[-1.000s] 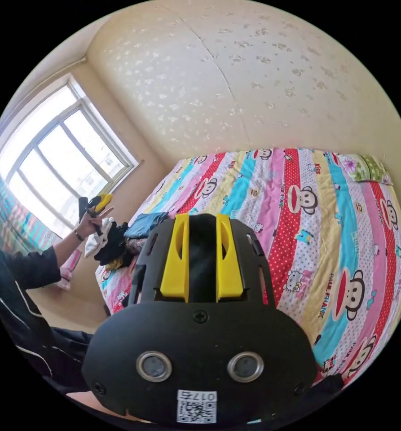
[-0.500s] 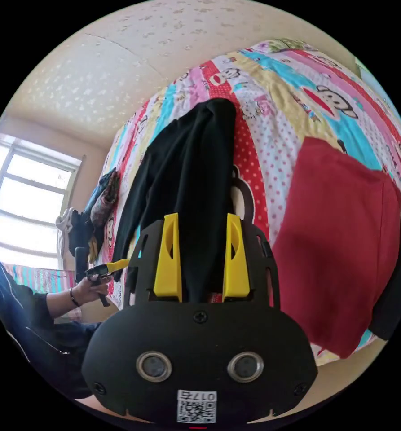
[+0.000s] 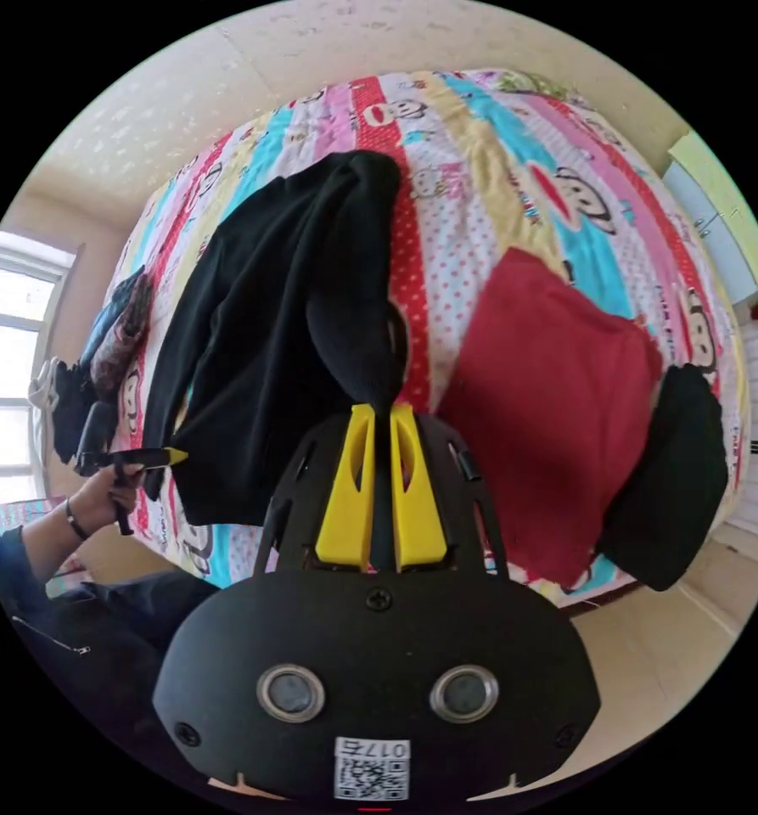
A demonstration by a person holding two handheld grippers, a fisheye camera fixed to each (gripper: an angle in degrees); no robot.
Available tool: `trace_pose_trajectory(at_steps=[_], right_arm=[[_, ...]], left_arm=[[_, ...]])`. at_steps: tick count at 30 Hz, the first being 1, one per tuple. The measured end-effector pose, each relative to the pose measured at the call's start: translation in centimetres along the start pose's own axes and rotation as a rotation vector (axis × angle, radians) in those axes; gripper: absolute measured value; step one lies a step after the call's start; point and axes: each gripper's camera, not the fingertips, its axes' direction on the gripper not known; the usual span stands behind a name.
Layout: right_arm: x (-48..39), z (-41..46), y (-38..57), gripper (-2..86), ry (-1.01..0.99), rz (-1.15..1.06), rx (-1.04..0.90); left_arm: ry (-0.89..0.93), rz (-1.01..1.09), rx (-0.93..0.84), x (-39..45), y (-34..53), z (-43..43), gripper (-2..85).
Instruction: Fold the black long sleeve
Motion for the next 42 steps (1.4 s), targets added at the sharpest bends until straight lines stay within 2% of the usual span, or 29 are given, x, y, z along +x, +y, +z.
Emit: trace_pose_trajectory(at_steps=[2, 4, 7, 10, 12, 15, 16, 19, 23, 30, 37, 42], right_arm=[[6.3, -4.1, 0.5, 4.4, 0.101, 0.092, 0.102], [11.5, -6.5, 1.1, 4.7, 0.068, 0.177, 0.180], [16.2, -10.7, 2.9, 6.2, 0.053, 0.267, 0.317], [15.9, -13.5, 5.1, 7.9, 0.040, 0.213, 0.371], [14.2, -13.2, 6.2, 8.5, -0.060, 0.136, 0.344], [9.8, -9.2, 7.2, 9.3, -0.170, 0.003, 0.207], [8.0, -6.8, 7.3, 9.6, -0.204, -0.042, 0.140], [4.0, -1.0, 6.8, 10.1, -0.186, -0.121, 0.008], [1.5, 6.4, 5.6, 10.0, -0.148, -0.119, -0.189], [-2.7, 7.6, 5.4, 9.8, 0.078, -0.276, -0.267], [-2.5, 6.7, 7.2, 9.8, 0.001, -0.312, -0.190], [-1.5, 5.2, 5.4, 8.8, -0.121, -0.301, -0.341]], left_arm=[[-0.076, 0.047, 0.079, 0.5, 1.7, -3.6, 2.6], [-0.126, 0.077, 0.163, -0.1, 4.0, -7.3, 3.0], [-0.010, 0.094, 0.204, -2.1, 6.3, -9.7, 3.7], [0.031, 0.078, 0.238, -3.6, 8.7, -10.4, 4.0], [-0.006, 0.068, 0.275, -4.2, 10.4, -10.9, 4.0], [-0.060, 0.057, 0.346, -4.8, 13.0, -11.2, 5.4], [-0.074, 0.055, 0.346, -4.9, 13.6, -10.7, 11.6], [-0.192, 0.037, 0.270, -4.8, 13.8, -8.0, 19.0], [-0.215, 0.109, 0.148, -3.8, 12.9, -4.9, 18.4], [-0.300, 0.009, 0.104, -4.2, 11.1, -2.9, 11.9], [-0.362, 0.080, 0.102, -2.2, 11.5, -2.4, 12.8], [-0.268, -0.053, 0.186, -3.1, 12.6, -3.7, 9.7]])
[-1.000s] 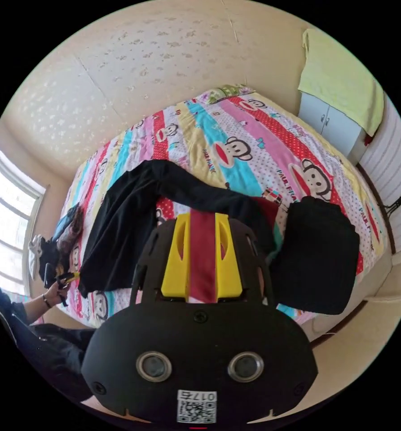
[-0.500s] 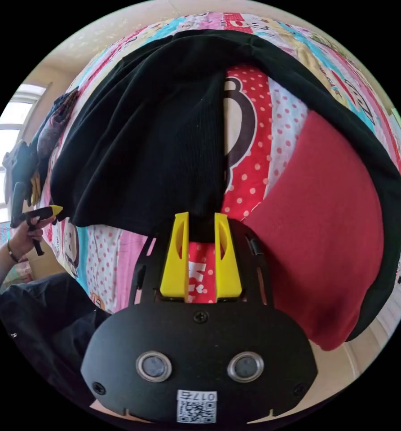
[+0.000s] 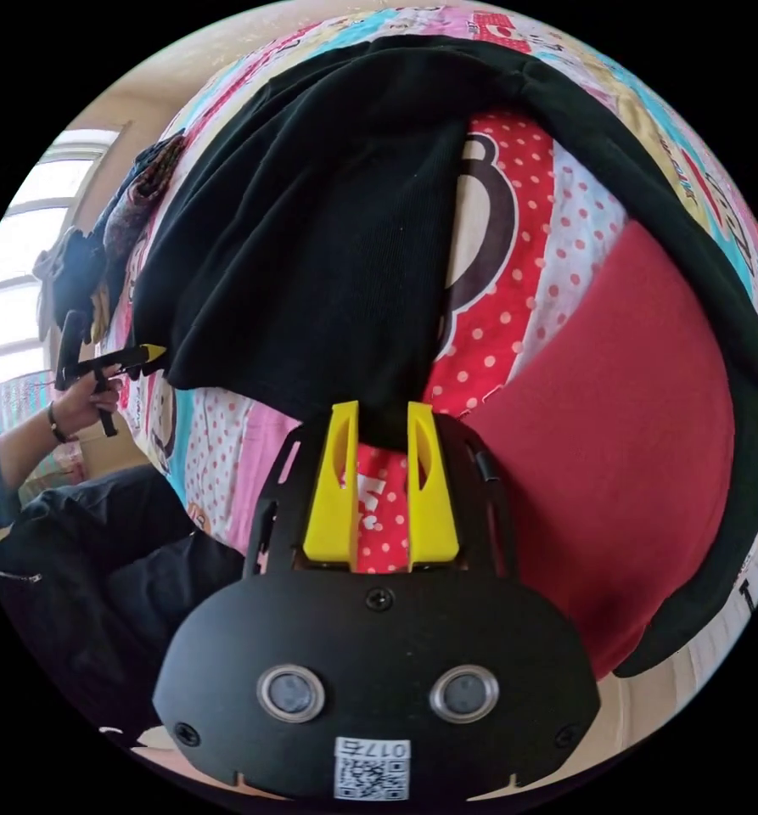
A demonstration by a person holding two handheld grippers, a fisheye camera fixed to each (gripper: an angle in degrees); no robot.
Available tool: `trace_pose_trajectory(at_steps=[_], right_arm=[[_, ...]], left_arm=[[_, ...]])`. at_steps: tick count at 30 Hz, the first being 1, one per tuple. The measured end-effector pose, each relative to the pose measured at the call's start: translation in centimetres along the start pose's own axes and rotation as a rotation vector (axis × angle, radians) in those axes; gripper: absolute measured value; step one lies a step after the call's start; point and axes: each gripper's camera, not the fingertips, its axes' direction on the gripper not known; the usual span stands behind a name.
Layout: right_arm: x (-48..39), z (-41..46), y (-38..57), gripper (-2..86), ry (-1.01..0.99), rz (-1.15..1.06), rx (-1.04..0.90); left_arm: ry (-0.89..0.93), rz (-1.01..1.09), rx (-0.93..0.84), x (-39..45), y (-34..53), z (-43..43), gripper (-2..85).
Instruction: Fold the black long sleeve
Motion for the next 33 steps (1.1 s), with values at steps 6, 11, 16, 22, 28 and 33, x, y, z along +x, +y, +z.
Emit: trace_pose_trajectory(at_steps=[6, 11, 16, 22, 28, 33], right_arm=[[-0.8, -1.1, -0.3, 13.0, -0.010, 0.121, 0.034], [-4.5, -0.1, -1.5, 14.3, 0.160, 0.237, -0.006], [-4.9, -0.8, -0.8, 11.5, 0.112, 0.303, -0.029], [-1.9, -4.6, 2.9, 5.2, -0.358, 0.370, 0.037], [-3.3, -15.8, 11.0, 4.7, -0.723, 0.172, 0.383], [-7.0, -26.7, 19.7, 4.4, -0.766, 0.057, 0.546]], left_arm=[[0.117, -0.055, 0.022, -1.1, 0.4, -0.9, 8.3], [0.160, -0.083, 0.048, -1.1, 0.7, -1.8, 8.1], [0.177, -0.112, 0.069, -0.9, 0.9, -2.9, 7.5], [0.367, -0.190, -0.039, -0.9, 0.7, -3.7, 4.6], [0.586, 0.059, 0.026, 2.6, 1.4, -13.5, 4.1], [0.667, 0.286, 0.171, 6.5, 5.9, -26.5, 4.0]])
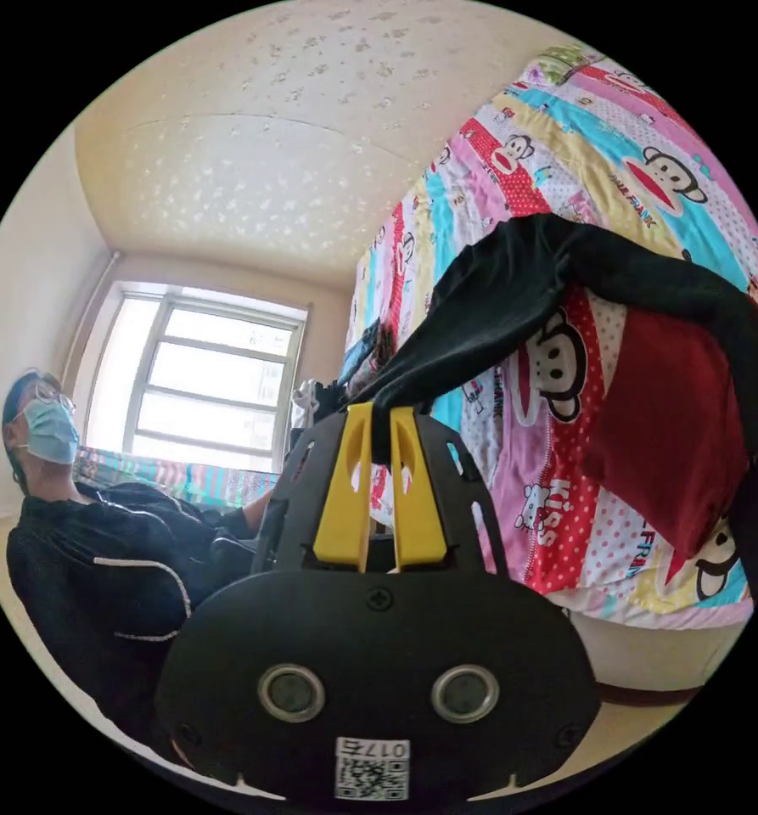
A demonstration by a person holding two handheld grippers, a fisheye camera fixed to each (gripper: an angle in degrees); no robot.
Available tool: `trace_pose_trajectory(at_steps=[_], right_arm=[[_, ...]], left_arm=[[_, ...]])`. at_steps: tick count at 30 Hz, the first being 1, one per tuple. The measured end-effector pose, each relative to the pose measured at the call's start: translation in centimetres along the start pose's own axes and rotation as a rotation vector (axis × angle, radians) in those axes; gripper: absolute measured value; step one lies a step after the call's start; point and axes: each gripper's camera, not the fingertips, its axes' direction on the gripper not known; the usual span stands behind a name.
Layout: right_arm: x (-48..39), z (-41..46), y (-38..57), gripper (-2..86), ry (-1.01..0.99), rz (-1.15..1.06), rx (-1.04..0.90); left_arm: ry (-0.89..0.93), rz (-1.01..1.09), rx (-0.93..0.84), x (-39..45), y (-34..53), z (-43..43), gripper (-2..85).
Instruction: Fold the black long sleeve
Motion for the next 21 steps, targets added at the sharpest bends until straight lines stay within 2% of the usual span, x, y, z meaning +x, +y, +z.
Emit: trace_pose_trajectory(at_steps=[2, 6, 8, 11, 13, 15, 17, 18, 21], right_arm=[[-6.7, -3.4, 2.0, 4.3, -0.100, -0.092, 0.046], [-16.0, -7.0, 4.5, 4.4, -0.098, -0.184, 0.093], [-19.3, -7.8, 5.1, 4.3, -0.055, -0.232, 0.094], [-17.9, -5.9, 2.4, 4.2, -0.007, -0.195, 0.057], [-16.3, -3.6, -1.3, 4.0, 0.011, -0.214, 0.029], [-16.7, -1.1, -5.8, 4.0, 0.022, -0.388, -0.033], [-20.1, -0.9, -12.2, 4.0, 0.024, -0.373, 0.026], [-21.6, -1.3, -13.6, 4.0, 0.010, -0.375, 0.059], [-32.4, -4.9, -17.2, 4.0, 0.057, -0.622, 0.171]], left_arm=[[0.059, 0.117, -0.012, 5.6, 0.6, -2.1, 3.9], [0.149, 0.329, 0.020, 18.3, 2.6, -6.5, 4.0], [0.130, 0.383, 0.035, 21.8, 2.9, -8.0, 4.1], [0.004, 0.400, 0.042, 23.2, 1.2, -8.5, 4.2], [-0.024, 0.323, 0.041, 20.2, -3.2, -7.7, 4.1], [0.095, 0.215, 0.071, 16.8, -8.2, -7.5, 4.1], [0.182, 0.133, 0.113, 15.9, -13.6, -8.3, 4.0], [0.208, 0.151, 0.164, 18.1, -17.0, -9.4, 4.0], [0.136, 0.463, 0.160, 31.2, -23.6, -12.6, 4.4]])
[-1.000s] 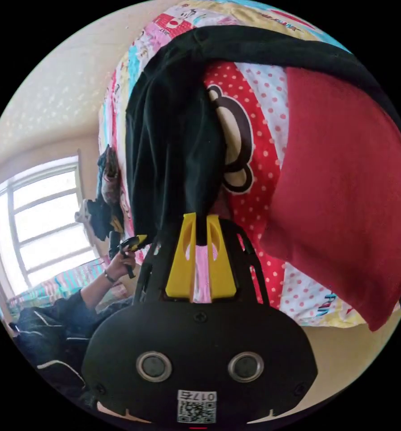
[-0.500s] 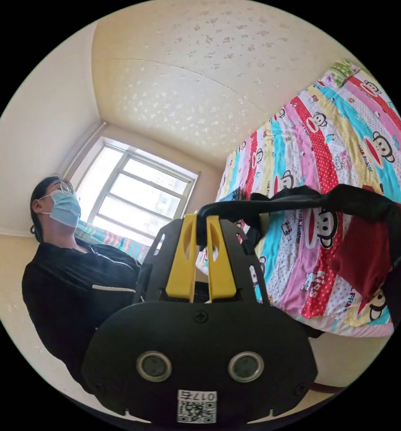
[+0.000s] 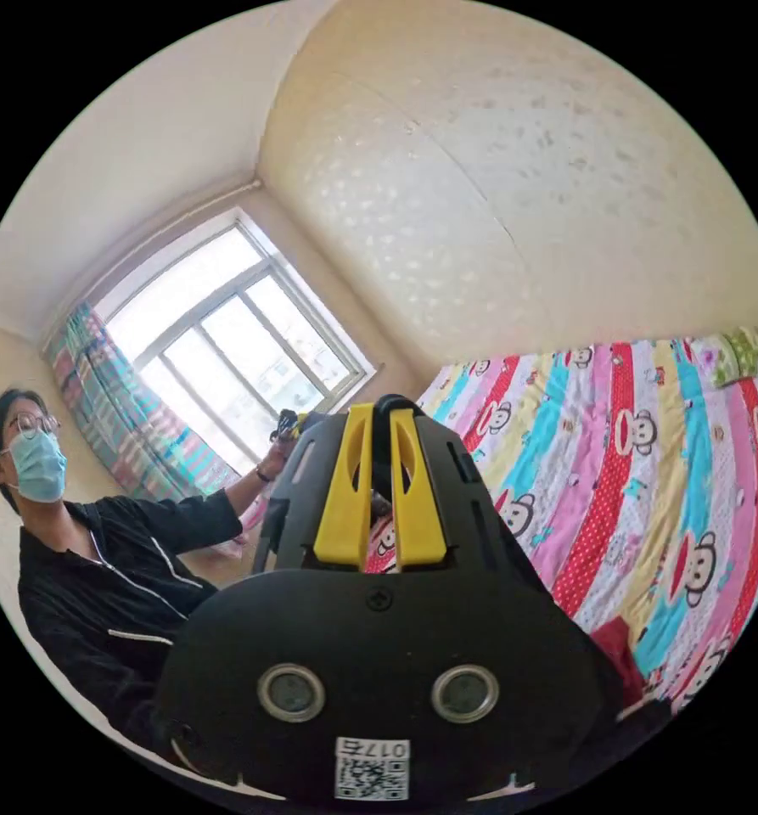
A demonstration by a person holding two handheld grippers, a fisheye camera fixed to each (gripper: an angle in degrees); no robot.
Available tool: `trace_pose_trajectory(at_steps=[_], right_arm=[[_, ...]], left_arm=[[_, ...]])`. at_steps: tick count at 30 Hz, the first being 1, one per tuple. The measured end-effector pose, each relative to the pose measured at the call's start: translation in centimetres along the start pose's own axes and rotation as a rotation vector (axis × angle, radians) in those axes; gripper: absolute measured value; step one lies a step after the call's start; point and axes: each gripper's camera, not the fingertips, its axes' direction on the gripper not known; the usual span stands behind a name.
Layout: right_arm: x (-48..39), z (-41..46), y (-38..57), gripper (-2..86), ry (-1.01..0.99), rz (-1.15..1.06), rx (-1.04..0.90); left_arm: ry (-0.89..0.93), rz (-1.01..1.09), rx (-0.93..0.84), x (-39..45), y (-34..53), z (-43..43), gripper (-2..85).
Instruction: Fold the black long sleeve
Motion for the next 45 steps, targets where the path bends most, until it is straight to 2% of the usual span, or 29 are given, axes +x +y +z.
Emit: trace_pose_trajectory(at_steps=[2, 3, 5, 7, 9, 11, 14, 19, 20, 22, 25, 28, 32, 36, 40, 43, 45], right_arm=[[-6.1, -3.4, -5.0, 4.0, 0.066, -0.178, 0.046], [-7.3, -4.3, -5.7, 4.0, 0.060, -0.210, 0.061], [-10.3, -7.4, -6.5, 4.1, -0.016, -0.279, 0.114], [-10.8, -8.2, -5.6, 4.2, -0.074, -0.280, 0.102], [-9.8, -7.3, -3.4, 4.1, -0.069, -0.263, 0.056], [-6.0, -4.5, 1.2, 3.9, -0.018, -0.185, -0.039], [2.0, 0.8, 9.4, 3.3, 0.008, 0.029, -0.171], [15.6, 9.8, 27.7, 2.7, 0.018, 0.494, -0.262], [17.9, 11.6, 32.9, 2.7, 0.046, 0.615, -0.264], [20.2, 13.5, 40.2, 2.7, 0.092, 0.800, -0.275], [21.3, 13.6, 49.3, 2.6, 0.129, 1.070, -0.234], [21.5, 10.6, 53.6, 2.7, 0.163, 1.202, -0.142], [23.1, 6.3, 52.3, 3.9, 0.234, 1.153, -0.165], [24.1, 5.1, 47.6, 4.4, 0.310, 1.004, -0.253], [24.1, 9.4, 42.7, 4.2, 0.340, 0.807, -0.405], [23.8, 14.8, 41.7, 3.7, 0.368, 0.726, -0.511], [23.8, 18.0, 42.2, 3.3, 0.383, 0.719, -0.546]], left_arm=[[-0.026, 0.149, -0.034, 6.2, -4.8, 0.0, 4.6], [0.020, 0.228, -0.020, 9.7, -6.6, -0.3, 4.6], [0.094, 0.330, 0.015, 13.9, -7.5, -1.0, 4.6], [0.076, 0.472, 0.007, 17.6, -6.0, -1.5, 4.7], [0.001, 0.513, -0.024, 17.7, -3.4, -1.0, 4.7], [-0.100, 0.461, -0.064, 15.1, 0.0, -0.3, 4.6], [-0.244, 0.272, -0.191, 6.0, 7.3, 1.6, 4.6], [-0.369, -0.299, -0.282, -16.0, 25.9, 3.8, 4.5], [-0.386, -0.367, -0.296, -18.2, 28.2, 3.9, 4.6], [-0.376, -0.640, -0.314, -25.3, 37.3, 3.8, 5.4], [-0.280, -0.886, -0.218, -28.8, 46.1, 1.1, 4.7], [-0.185, -0.958, -0.152, -28.7, 50.0, -1.7, 2.1], [-0.227, -0.908, -0.192, -28.0, 49.5, -4.4, 2.9], [-0.418, -0.678, -0.266, -26.2, 43.3, -4.6, 3.9], [-0.542, -0.434, -0.378, -24.2, 37.8, 1.6, 2.1], [-0.663, -0.368, -0.491, -24.3, 38.3, 7.7, -0.4], [-0.770, -0.399, -0.592, -25.7, 40.7, 11.1, -0.7]])
